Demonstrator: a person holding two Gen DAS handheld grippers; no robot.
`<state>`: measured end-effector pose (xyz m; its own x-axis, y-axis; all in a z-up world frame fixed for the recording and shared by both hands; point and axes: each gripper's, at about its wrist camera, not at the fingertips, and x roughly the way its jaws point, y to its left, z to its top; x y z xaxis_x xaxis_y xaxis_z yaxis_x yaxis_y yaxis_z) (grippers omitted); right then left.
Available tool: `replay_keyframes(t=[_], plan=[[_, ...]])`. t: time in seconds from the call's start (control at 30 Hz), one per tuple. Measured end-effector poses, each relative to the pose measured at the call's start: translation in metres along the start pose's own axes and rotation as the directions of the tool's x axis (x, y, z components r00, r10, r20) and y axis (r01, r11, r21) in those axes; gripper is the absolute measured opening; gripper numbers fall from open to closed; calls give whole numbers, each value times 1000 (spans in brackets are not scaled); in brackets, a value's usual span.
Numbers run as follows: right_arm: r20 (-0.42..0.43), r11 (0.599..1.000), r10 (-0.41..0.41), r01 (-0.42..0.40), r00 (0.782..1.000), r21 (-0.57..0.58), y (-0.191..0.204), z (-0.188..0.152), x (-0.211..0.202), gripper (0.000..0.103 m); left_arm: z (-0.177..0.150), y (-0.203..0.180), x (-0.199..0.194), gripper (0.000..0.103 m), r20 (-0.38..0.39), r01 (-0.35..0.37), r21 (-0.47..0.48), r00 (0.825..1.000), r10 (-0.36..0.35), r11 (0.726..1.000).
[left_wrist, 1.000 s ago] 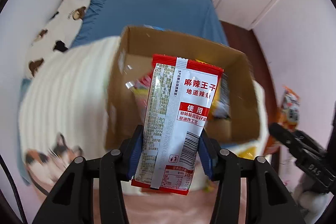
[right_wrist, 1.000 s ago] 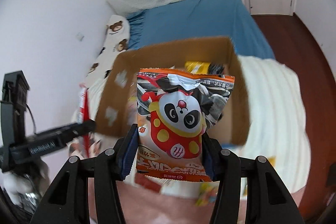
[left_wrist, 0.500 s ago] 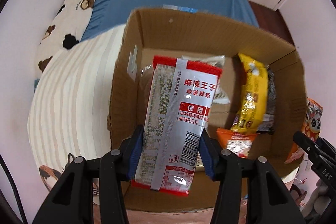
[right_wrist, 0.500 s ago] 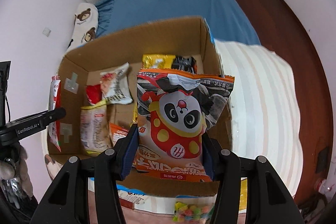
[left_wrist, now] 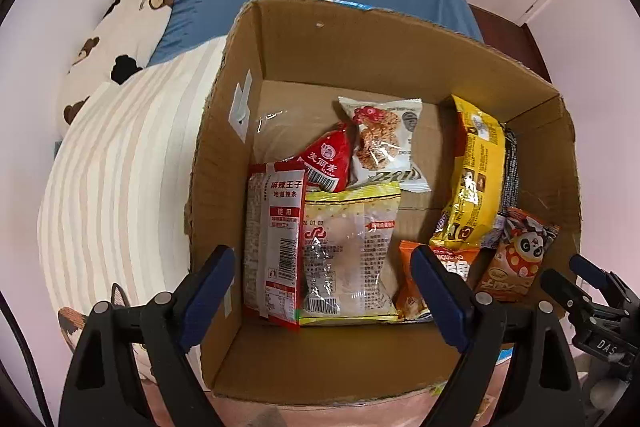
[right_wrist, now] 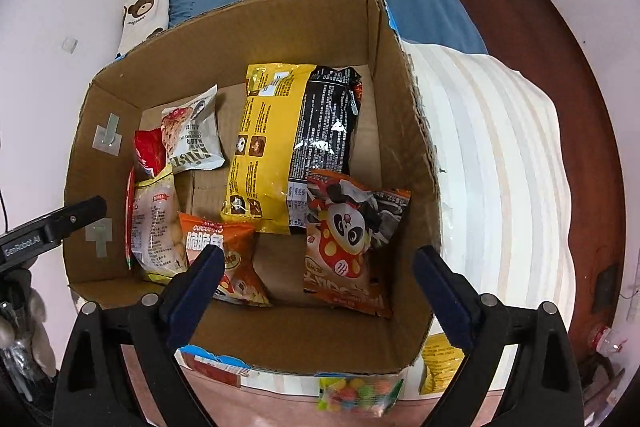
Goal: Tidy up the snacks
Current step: 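Lower both packets into the cardboard box and open both tools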
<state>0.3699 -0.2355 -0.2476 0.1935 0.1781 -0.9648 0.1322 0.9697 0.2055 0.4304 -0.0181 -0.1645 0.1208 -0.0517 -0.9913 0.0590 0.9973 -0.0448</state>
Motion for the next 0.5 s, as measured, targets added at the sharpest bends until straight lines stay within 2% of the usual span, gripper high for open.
replay_keyframes(t=[0.27,0.5], plan=[[71,999,-30,33,997,-42,12,-17,-20,98,-28,-15,-21,90,80,23,20,997,-24,1000],[146,999,-31,36,989,-35,16,-36,-44,98,-55,-23,-45,90,158,10,37,987,-16,999]])
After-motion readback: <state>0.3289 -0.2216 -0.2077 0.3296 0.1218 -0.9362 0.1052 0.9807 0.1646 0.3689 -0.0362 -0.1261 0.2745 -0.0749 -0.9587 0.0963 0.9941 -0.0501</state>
